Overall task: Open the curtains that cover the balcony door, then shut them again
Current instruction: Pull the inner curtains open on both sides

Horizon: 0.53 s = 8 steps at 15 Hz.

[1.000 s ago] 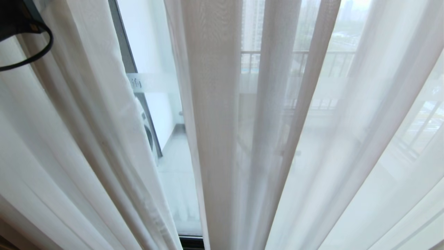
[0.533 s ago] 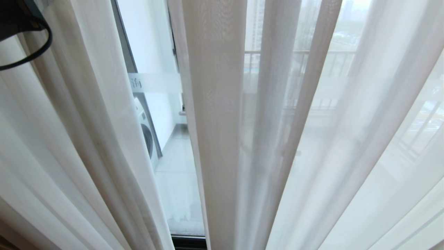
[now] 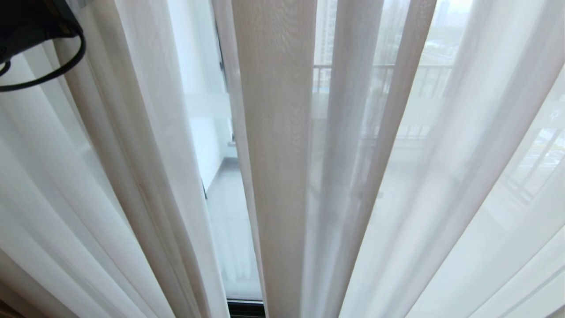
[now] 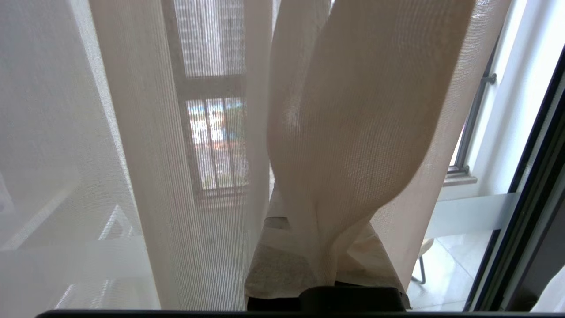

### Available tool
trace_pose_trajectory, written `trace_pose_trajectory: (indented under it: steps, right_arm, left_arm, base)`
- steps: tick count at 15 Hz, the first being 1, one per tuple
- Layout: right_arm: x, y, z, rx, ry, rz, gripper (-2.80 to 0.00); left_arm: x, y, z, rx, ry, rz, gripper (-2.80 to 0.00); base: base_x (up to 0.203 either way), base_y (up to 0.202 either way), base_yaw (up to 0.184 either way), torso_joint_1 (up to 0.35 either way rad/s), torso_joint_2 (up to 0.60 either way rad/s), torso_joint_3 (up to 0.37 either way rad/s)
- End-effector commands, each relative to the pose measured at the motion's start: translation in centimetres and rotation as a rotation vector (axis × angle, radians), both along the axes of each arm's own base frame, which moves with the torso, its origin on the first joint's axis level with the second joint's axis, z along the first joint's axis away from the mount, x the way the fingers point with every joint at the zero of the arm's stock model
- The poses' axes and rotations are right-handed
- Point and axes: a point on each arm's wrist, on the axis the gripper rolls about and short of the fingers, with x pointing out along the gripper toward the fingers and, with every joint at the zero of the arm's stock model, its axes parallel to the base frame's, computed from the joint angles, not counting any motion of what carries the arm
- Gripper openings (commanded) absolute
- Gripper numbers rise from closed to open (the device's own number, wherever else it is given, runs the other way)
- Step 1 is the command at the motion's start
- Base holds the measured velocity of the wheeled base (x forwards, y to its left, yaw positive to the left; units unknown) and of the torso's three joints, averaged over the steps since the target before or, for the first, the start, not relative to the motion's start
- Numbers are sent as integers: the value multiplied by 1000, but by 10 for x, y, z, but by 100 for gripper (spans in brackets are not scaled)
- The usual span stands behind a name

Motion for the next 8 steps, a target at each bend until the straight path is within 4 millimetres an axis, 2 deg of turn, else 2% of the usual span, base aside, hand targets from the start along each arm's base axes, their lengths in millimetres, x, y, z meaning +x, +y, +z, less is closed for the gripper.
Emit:
trace_pose_trajectory:
  steps: [1,8]
  right_arm:
    - [0,0,0,0,1,1,-280]
    - [0,0,0,0,2,0,-280]
  left_arm:
    - [0,-2,-4,1,9,-10,-280]
    - [-4,-2,-10,2,26,-9,-280]
  base:
    - [0,0,0,0,0,0]
    - [0,0,0,0,0,0]
